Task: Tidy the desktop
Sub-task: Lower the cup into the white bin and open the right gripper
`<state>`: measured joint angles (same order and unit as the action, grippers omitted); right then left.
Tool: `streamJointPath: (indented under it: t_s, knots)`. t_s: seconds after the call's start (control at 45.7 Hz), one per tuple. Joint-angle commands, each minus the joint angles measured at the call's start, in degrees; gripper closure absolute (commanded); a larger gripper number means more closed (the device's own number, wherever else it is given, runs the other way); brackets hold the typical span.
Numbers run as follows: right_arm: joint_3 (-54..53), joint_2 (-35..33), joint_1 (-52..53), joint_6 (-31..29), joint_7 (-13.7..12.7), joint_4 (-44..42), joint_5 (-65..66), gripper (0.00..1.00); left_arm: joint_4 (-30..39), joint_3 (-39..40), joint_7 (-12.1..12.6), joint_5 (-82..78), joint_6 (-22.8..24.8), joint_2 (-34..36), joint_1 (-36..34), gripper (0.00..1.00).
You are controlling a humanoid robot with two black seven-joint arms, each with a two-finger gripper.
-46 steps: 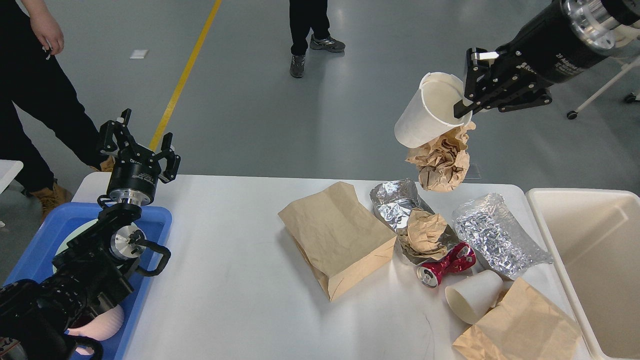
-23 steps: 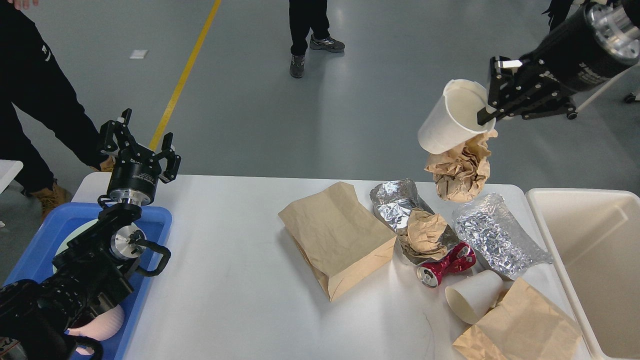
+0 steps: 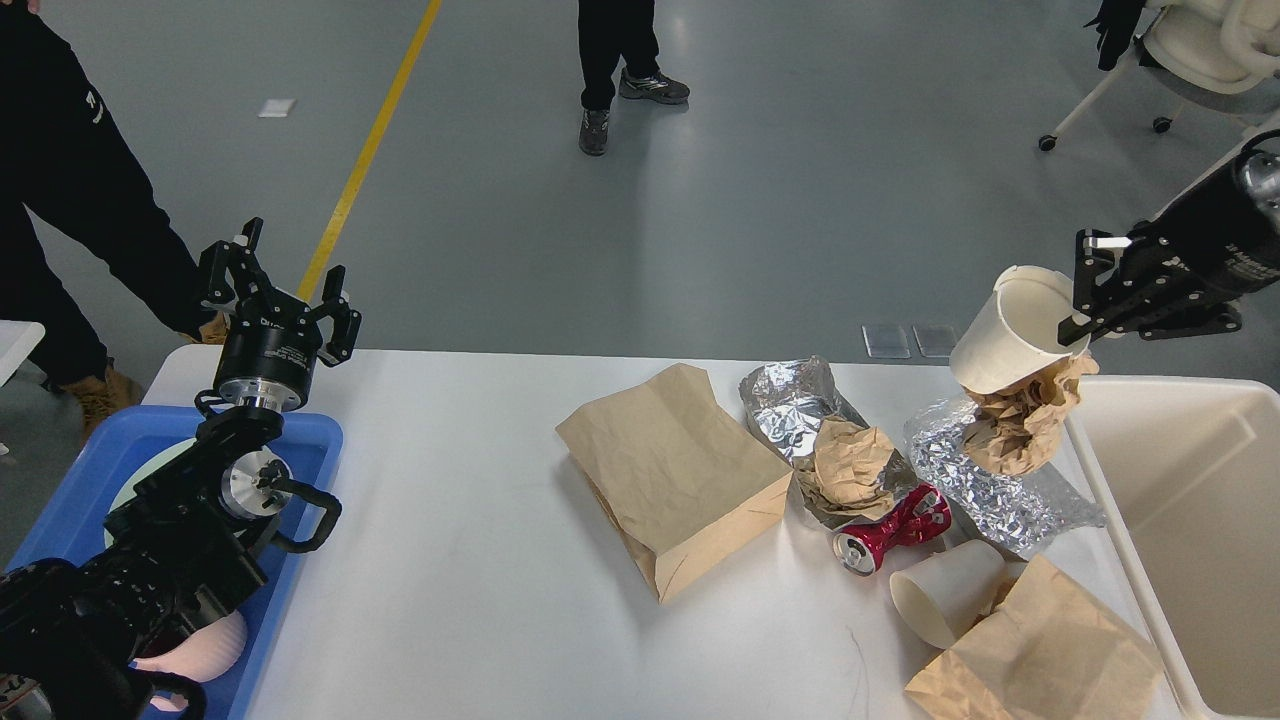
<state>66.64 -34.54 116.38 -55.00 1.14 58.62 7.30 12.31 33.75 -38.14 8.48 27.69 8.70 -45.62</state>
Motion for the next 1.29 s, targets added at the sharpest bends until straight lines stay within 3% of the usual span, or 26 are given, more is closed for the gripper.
streamJointPath:
  t_s: [0.0, 0.766, 1.094, 1.269]
  knots:
    - [0.0, 0.0, -0.3, 0.0, 0.0, 0.2, 0.0, 1.0, 0.0, 0.0, 0.0, 0.0, 0.0, 0.0, 0.0, 0.04]
    - [0.8, -0.4, -7.1, 3.1, -0.3, -0.7, 1.2, 1.0, 0.0, 0.0, 0.0, 0.0, 0.0, 0.0, 0.0, 0.04]
    - [7.0, -0.5, -18.0, 18.3, -0.7, -6.8, 2.6, 1.0, 0.0, 0.0, 0.0, 0.0, 0.0, 0.0, 0.0, 0.04]
    - [9.4, -4.2, -22.2, 26.0, -0.7, -7.7, 2.5, 1.0, 0.0, 0.0, 0.0, 0.0, 0.0, 0.0, 0.0, 0.04]
